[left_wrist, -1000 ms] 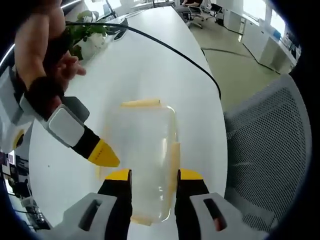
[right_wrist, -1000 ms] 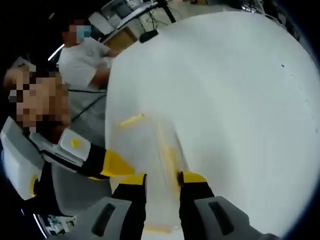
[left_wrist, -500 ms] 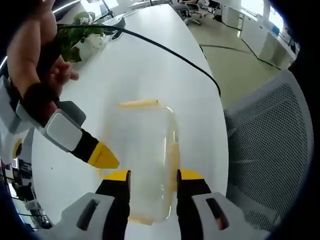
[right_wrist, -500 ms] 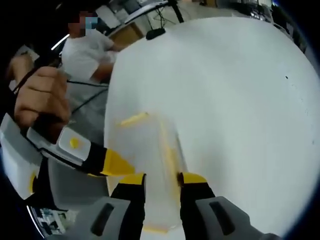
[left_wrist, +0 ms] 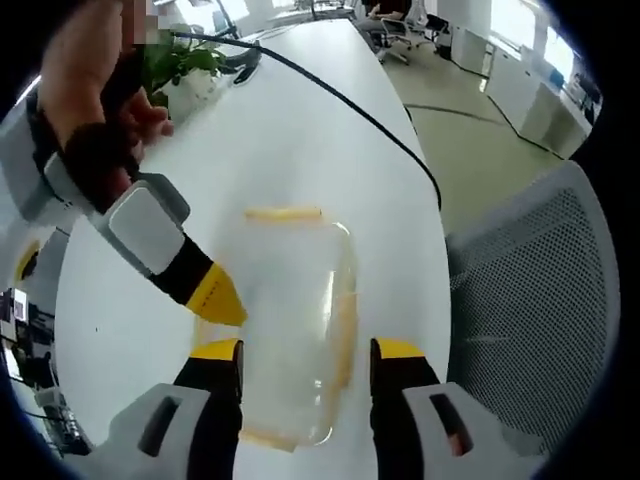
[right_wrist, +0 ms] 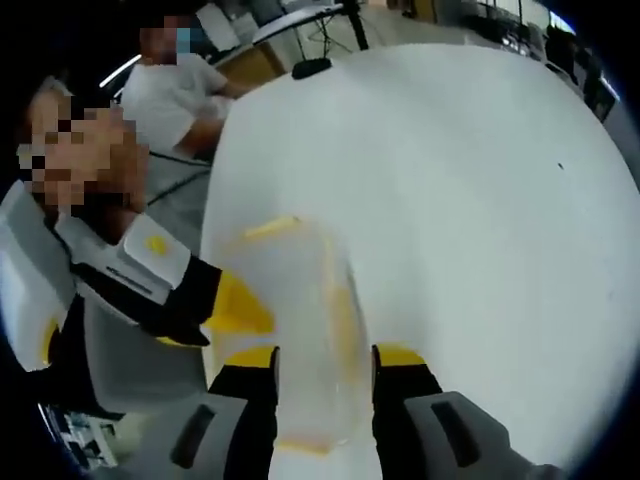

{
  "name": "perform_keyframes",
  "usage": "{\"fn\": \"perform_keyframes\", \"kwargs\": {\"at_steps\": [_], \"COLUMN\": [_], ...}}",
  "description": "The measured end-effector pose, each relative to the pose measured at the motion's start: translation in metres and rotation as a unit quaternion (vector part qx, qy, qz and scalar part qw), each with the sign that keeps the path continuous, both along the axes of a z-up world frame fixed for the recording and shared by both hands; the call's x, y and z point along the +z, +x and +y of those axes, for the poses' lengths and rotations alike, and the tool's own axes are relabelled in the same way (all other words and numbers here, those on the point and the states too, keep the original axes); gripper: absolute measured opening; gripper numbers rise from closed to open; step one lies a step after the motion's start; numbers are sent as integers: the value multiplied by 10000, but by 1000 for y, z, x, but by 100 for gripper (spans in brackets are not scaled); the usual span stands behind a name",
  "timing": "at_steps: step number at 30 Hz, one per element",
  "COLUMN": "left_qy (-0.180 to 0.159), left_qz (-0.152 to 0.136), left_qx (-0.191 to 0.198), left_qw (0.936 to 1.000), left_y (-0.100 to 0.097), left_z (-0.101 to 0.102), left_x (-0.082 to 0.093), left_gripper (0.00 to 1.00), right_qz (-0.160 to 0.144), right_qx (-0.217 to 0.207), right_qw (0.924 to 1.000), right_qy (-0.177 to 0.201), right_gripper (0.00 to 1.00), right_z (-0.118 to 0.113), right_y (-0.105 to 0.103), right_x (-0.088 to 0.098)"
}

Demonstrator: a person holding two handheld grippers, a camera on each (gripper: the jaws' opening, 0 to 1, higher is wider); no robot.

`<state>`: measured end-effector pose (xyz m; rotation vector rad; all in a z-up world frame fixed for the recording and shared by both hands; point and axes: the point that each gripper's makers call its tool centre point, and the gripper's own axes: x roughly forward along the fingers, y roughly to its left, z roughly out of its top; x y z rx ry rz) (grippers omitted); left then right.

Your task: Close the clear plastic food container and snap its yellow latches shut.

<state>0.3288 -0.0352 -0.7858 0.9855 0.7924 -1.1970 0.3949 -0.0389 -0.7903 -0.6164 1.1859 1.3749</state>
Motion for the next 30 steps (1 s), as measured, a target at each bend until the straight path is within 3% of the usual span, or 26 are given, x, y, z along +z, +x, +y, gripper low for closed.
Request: {"fn": "perform_keyframes", "kwargs": {"at_steps": [6,12,15,21,24,27,30], "left_qy": [-51,28,-67,-93,-35,35,95], "left_qz": [80,-56,112,163,158,194,208], "left_qx": [88,-69,60,73,48,50,-16], "left_qw": [9999,10000,9999,9998,9999,9998,9997], "left_y": [1,1,2,5,5,4,4], "left_z": [4,8,7,11,14,18,21], "left_x": [3,4,5,6,5,3,2], "left_gripper": [51,56,58,61,63,73,73], "right_qz": [-44,-41,-114,-119,-220,-273,-344], "right_qx": [-110,-168,-108,-45,-6,33,112], "right_qw": [9999,9997,9997,9998,9996,9994,9992], "right_qy": [65,170,206,182,186,189,140], "right_gripper": [34,34,36,38,46,51,57], "right_z": [-5,-5,-4,-8,-11,-13,-16], "right_y": [-2,-10,-12,-19,-21,-24,-29], "right_x": [6,11,12,13,13,13,10]}}
